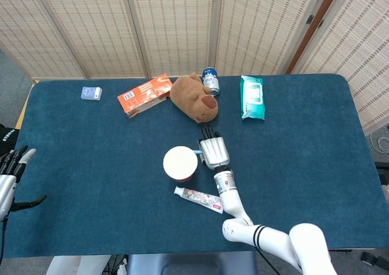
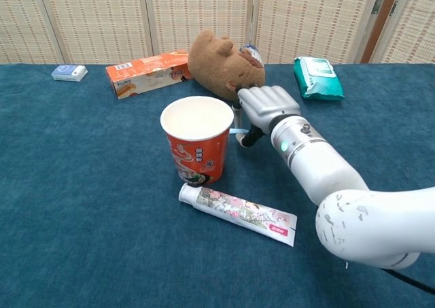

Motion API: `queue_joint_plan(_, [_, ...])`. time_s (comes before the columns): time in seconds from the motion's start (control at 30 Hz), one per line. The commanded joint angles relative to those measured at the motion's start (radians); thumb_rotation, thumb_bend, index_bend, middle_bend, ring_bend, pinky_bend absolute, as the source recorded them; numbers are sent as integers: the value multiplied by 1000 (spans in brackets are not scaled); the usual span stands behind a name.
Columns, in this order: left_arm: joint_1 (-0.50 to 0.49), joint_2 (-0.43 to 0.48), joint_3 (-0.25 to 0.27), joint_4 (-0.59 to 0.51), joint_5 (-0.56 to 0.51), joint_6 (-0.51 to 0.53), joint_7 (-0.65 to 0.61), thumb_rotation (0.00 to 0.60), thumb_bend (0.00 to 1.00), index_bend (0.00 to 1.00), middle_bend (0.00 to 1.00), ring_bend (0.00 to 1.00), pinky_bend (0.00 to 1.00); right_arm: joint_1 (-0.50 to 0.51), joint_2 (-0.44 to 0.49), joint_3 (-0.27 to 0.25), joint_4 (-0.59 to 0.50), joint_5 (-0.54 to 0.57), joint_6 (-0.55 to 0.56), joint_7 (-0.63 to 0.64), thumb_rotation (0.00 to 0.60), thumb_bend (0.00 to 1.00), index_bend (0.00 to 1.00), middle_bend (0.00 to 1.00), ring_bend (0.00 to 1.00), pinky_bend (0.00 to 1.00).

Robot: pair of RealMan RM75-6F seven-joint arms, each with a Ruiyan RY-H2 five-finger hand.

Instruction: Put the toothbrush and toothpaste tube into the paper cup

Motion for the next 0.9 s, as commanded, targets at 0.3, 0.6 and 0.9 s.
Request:
queue_joint_plan(0.3, [-10,-13,-1,-18,-4,-11,47,600,0,0,0,0,0,-47,121,5,-170,-3,74,-45,600,301,578,97,0,266])
queue_joint_plan(0.6, [-25,-36,-1,-36,-9,-30,98,600,0,0,0,0,0,-99,267,2,-389,1,148,-110,600,301,578,97,0,267])
queue_joint_plan(0.9, [-40,-60,-2,-60,-10,-42,147,600,0,0,0,0,0,-149,438,-20,-640,2,212,-195,600,302,578,111,0,266])
